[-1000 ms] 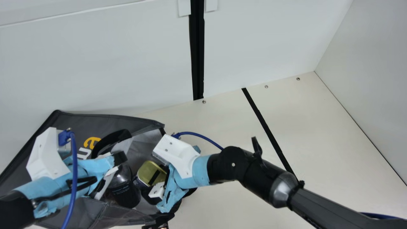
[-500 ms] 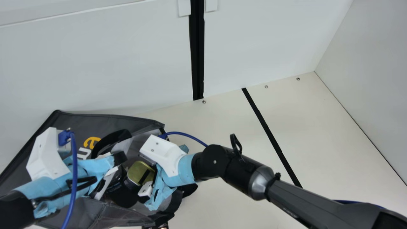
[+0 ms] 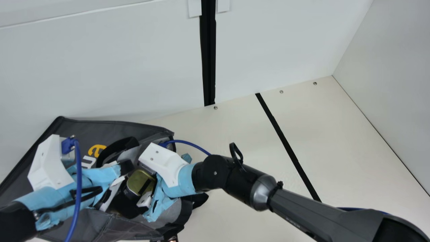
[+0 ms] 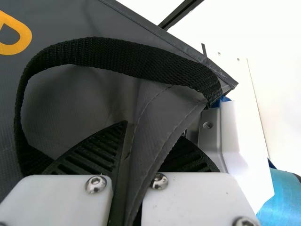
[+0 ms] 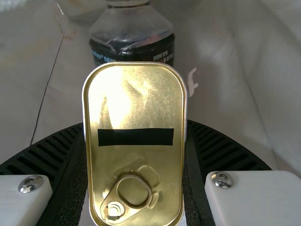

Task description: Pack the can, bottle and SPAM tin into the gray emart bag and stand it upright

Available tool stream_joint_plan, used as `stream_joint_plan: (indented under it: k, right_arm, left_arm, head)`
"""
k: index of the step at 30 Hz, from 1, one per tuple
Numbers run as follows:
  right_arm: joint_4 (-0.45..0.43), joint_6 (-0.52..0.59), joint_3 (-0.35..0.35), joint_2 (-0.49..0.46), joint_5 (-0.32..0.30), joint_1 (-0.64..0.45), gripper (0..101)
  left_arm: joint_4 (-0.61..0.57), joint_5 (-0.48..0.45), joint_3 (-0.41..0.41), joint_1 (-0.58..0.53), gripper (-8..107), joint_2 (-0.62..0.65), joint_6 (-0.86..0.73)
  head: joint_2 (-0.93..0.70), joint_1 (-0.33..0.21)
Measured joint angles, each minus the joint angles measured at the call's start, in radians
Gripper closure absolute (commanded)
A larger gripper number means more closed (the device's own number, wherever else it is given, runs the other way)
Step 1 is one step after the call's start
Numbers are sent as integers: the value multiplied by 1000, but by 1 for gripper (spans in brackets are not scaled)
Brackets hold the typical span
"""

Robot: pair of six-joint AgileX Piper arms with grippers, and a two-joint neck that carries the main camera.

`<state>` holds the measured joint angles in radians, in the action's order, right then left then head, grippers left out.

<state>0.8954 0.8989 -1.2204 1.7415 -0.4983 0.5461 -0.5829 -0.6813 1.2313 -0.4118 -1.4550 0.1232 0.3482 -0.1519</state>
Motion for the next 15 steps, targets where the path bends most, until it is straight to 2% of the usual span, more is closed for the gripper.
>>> stream_joint_plan:
  k: [15]
  right_arm:
    - [-19,-25,16,-29,7,7,31]
  left_arm:
    - [0,0,0,0,107,0,0]
  head:
    - [0,0]
